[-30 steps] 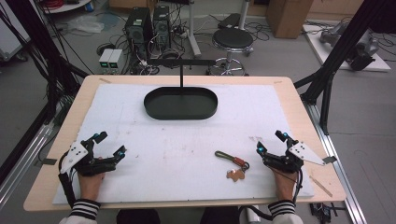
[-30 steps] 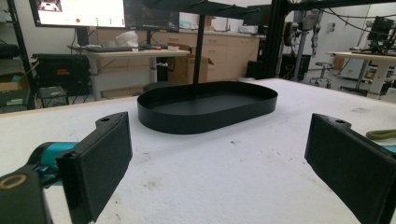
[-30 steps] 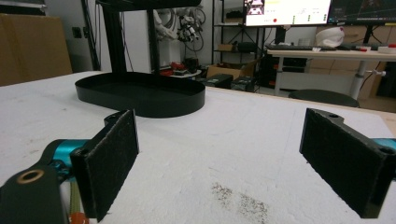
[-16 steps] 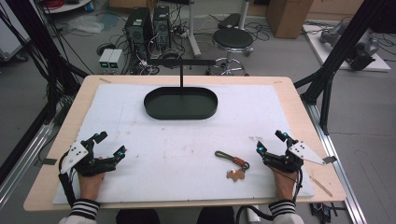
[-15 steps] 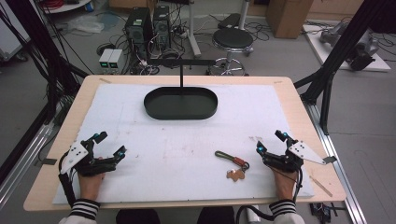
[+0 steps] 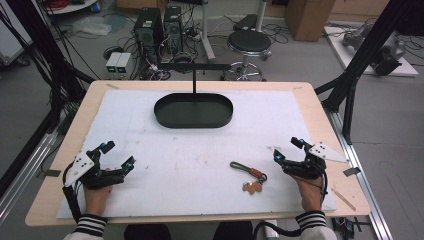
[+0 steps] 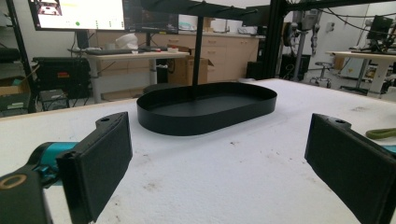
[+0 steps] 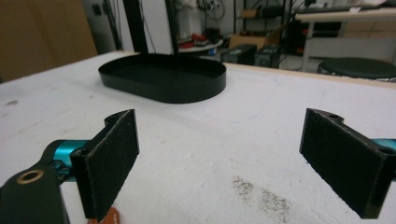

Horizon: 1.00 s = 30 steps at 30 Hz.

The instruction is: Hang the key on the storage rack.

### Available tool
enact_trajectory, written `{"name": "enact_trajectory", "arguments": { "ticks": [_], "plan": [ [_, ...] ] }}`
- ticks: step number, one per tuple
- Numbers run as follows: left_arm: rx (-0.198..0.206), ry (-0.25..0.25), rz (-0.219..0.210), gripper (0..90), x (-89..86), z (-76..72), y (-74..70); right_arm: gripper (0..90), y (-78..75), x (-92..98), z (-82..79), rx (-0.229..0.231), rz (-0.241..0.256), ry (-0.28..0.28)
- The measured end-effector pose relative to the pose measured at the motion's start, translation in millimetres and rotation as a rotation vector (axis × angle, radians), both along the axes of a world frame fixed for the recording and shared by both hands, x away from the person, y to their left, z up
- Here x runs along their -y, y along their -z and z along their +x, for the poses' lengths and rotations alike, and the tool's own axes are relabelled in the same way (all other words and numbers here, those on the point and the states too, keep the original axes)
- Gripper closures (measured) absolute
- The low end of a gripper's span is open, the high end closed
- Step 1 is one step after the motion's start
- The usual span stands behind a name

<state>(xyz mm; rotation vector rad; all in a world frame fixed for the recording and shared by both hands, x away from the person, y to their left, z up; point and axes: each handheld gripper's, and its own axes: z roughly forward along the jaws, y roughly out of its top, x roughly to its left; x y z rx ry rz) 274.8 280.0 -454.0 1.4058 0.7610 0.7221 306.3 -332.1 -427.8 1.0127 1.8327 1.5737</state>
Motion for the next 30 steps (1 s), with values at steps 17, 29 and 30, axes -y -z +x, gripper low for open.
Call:
{"name": "enact_trajectory", "arguments": {
  "ticks": [17,29,30],
  "plan": [
    [-0.007,0.0,0.0,7.8,0.3,0.4,-0.2,10.8,-46.1,-33.8,10.4,-0.184,-0.262,-0.234],
    [-0.006,0.0,0.003,7.8,0.3,0.3,-0.2,10.9,-51.2,-59.4,16.6,-0.27,-0.473,-0.332],
    [-0.006,0.0,0.0,7.8,0.6,0.3,-0.2,10.9,-50.1,-62.7,17.7,-0.28,-0.489,-0.348]
  ]
}}
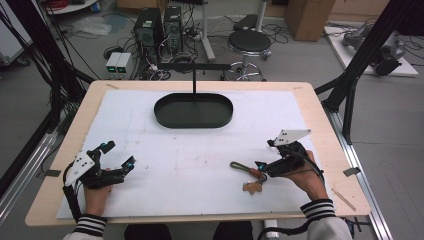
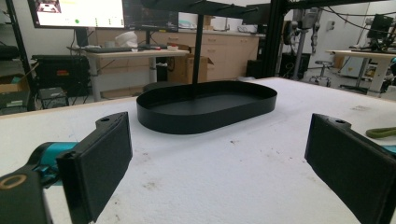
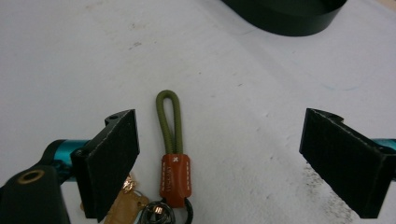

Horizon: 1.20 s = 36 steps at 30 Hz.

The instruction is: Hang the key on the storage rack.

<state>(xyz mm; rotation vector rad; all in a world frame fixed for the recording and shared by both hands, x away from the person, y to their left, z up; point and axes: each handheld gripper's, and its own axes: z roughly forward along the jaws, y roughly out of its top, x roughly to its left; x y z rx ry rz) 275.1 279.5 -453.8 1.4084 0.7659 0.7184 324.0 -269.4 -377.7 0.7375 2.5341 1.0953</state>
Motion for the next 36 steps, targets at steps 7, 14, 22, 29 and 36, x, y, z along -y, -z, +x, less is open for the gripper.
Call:
{"name": "enact_trajectory", "arguments": {
  "ticks": [7,14,22,29,36],
  "plan": [
    [-0.001,0.001,0.002,7.8,-0.2,0.1,0.0,10.9,5.2,-14.3,3.7,-0.043,-0.091,-0.042],
    [0.002,-0.001,0.005,7.8,0.0,0.0,0.0,11.3,13.1,-24.3,6.2,-0.084,-0.16,-0.073],
    [0.0,0.0,0.002,7.8,0.0,0.0,0.0,14.7,21.5,-33.5,9.1,-0.137,-0.25,-0.097],
    [0.002,-0.001,0.004,7.8,-0.1,0.0,0.0,15.7,26.1,-40.1,11.0,-0.176,-0.305,-0.105],
    [0.003,-0.001,0.004,7.8,-0.3,-0.1,0.1,23.1,26.6,-42.2,13.7,-0.216,-0.325,-0.099]
  ]
}}
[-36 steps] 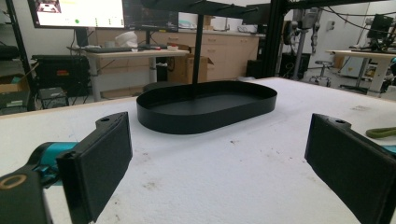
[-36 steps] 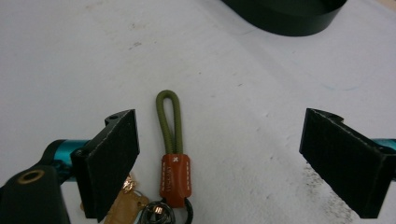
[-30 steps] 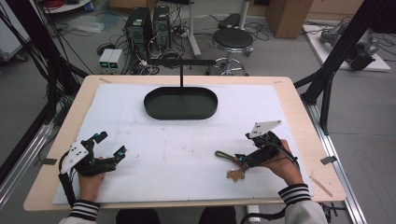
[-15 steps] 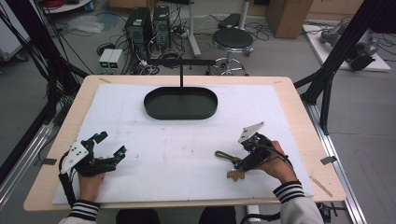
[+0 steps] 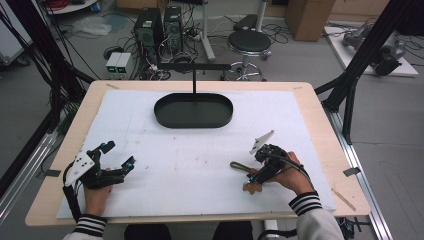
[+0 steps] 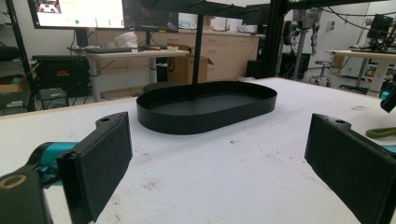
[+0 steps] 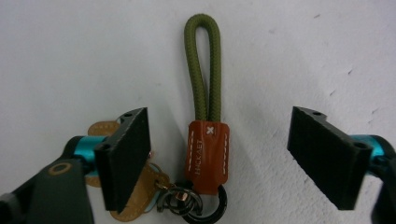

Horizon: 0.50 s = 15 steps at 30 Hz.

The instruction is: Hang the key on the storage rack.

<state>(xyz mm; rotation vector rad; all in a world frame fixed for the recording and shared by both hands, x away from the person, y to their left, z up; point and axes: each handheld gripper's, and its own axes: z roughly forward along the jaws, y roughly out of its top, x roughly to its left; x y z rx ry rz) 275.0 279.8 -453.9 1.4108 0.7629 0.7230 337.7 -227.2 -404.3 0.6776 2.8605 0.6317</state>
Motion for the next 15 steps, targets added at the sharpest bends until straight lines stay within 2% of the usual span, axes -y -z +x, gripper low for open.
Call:
{"name": "enact_trajectory", "arguments": {
  "ticks": [3,7,15],
  "plan": [
    [0.0,0.0,0.0,7.8,0.0,0.0,0.0,26.0,0.3,-2.2,0.9,-0.009,-0.029,-0.006],
    [0.0,0.0,-0.004,7.8,0.1,0.0,0.0,30.6,1.2,-4.9,2.1,-0.036,-0.036,-0.014],
    [0.0,0.001,-0.004,7.9,-0.1,0.0,0.0,41.0,0.6,-7.1,3.7,-0.059,-0.059,-0.021]
  ]
}}
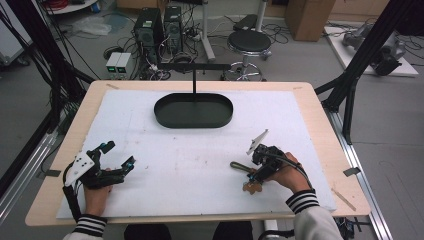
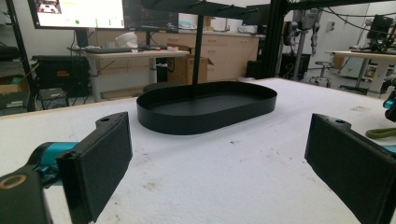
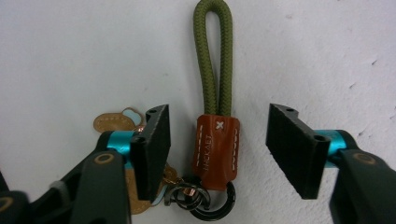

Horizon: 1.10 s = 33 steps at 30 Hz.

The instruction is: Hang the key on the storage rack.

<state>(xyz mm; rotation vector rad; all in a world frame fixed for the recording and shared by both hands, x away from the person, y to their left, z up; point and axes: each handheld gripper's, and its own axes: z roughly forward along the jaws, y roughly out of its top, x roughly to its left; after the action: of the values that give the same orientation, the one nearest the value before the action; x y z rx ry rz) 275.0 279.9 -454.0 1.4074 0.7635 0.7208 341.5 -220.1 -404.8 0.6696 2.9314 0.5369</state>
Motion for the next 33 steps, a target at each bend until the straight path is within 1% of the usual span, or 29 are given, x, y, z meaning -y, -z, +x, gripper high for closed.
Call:
{"name": "enact_trajectory", "arguments": {
  "ticks": [2,11,14,15,18,20,23,25,29,33],
  "plan": [
    [0.0,0.0,-0.001,7.8,0.0,0.0,0.0,41.6,0.0,-0.1,0.2,0.0,-0.003,-0.005],
    [0.001,0.0,0.001,7.8,-0.1,0.1,0.0,51.6,2.1,-1.3,0.3,-0.011,-0.029,-0.011],
    [0.0,0.001,-0.001,7.8,0.0,0.0,0.0,54.0,1.2,-0.4,0.5,-0.016,-0.021,-0.002],
    [0.001,0.0,-0.002,7.8,-0.1,0.1,0.0,55.3,0.8,0.2,0.7,-0.009,-0.023,0.002],
    [0.001,0.0,0.0,7.8,0.0,0.0,0.0,57.0,1.1,0.9,0.9,-0.012,-0.022,0.0],
    [0.001,0.001,-0.001,7.8,0.0,0.0,0.0,59.1,1.5,0.5,0.7,-0.018,-0.031,-0.005],
    [0.0,0.001,-0.001,7.8,0.0,0.0,0.0,63.9,2.5,-0.5,1.0,-0.014,-0.048,-0.011],
    [0.001,0.0,0.0,7.8,-0.1,0.1,0.0,65.8,2.9,-1.3,1.3,-0.016,-0.05,-0.017],
    [0.001,0.0,-0.002,7.8,0.0,0.2,0.0,71.9,1.6,-0.7,1.2,-0.02,-0.043,-0.008],
    [0.001,0.0,-0.002,7.8,-0.1,0.1,0.0,73.4,1.2,-0.8,0.3,-0.014,-0.044,-0.01]
  ]
}}
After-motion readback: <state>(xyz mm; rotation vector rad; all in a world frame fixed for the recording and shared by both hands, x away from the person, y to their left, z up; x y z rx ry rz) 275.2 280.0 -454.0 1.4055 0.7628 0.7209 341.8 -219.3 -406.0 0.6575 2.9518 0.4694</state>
